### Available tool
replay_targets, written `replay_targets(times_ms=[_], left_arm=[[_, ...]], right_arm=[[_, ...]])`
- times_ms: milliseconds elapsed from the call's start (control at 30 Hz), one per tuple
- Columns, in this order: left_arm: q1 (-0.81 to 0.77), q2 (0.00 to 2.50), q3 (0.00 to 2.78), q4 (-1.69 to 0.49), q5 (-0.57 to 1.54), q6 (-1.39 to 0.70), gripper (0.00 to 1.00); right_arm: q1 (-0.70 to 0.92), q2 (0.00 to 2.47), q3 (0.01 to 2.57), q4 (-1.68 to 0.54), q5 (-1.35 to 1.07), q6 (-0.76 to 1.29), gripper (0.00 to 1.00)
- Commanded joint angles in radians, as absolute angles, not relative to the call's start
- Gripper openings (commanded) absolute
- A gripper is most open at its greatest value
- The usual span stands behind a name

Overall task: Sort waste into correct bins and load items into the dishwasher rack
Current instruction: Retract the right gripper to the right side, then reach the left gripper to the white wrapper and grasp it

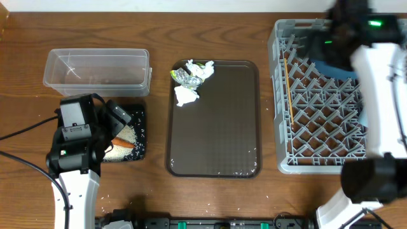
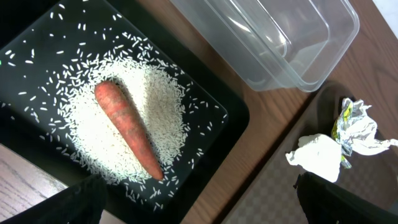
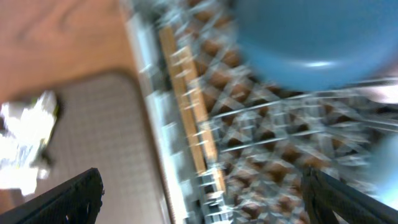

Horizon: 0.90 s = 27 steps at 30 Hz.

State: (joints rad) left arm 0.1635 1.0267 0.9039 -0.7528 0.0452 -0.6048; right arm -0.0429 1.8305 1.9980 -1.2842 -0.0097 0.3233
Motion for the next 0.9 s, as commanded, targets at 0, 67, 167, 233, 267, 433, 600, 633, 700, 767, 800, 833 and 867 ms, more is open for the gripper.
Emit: replay_targets(times_ms=[0,67,167,233,267,433,600,633,700,767,800,833,867], left_arm=[[0.170,1.032,0.926,-0.755,0.033,-0.599,1.00],[0.170,1.032,0.926,-0.755,0.033,-0.599,1.00],[0.170,1.032,0.926,-0.755,0.033,-0.599,1.00],[0.170,1.032,0.926,-0.755,0.033,-0.599,1.00],[0.170,1.032,0.926,-0.754,0.033,-0.599,1.00],[0.170,1.032,0.926,-0.753,0.044,-0.613,1.00],[0.170,1.032,0.926,-0.796,0.214,-0.671,1.00],[0.170,1.032,0.926,-0.799,0.247,-0.671,1.00],[0.170,1.032,0.926,-0.834,0.275,-0.670,1.00],[0.169,1.032,0.926,-0.884,0.339,-0.664,1.00],[0.165,1.032,0.926,-0.886,0.382,-0.635,1.00],[0.152,1.033,0.926,-0.881,0.454,-0.576,1.00],[0.137,1.033,0.926,-0.876,0.523,-0.521,1.00]], right_arm=[[-0.178,1.842,1.999,-1.300,0.031,0.410,0.99],[-0.240,1.848,1.999,-1.325,0.020,0.415,0.99],[-0.313,1.851,1.999,-1.338,-0.037,0.414,0.99],[-0.344,1.851,1.999,-1.339,-0.033,0.414,0.99],[-0.358,1.851,1.999,-1.339,-0.033,0.414,0.99],[-0.400,1.851,1.999,-1.339,-0.033,0.414,0.99],[-0.406,1.851,1.999,-1.339,-0.033,0.414,0.99],[-0.406,1.851,1.999,-1.339,-0.033,0.414,0.99],[-0.406,1.851,1.999,-1.339,-0.033,0.414,0.99],[-0.406,1.851,1.999,-1.339,-0.033,0.414,0.99],[-0.406,1.851,1.999,-1.339,-0.033,0.414,0.99],[-0.406,1.851,1.999,-1.339,-0.033,0.414,0.99],[-0.406,1.851,1.999,-1.339,-0.033,0.414,0.99]])
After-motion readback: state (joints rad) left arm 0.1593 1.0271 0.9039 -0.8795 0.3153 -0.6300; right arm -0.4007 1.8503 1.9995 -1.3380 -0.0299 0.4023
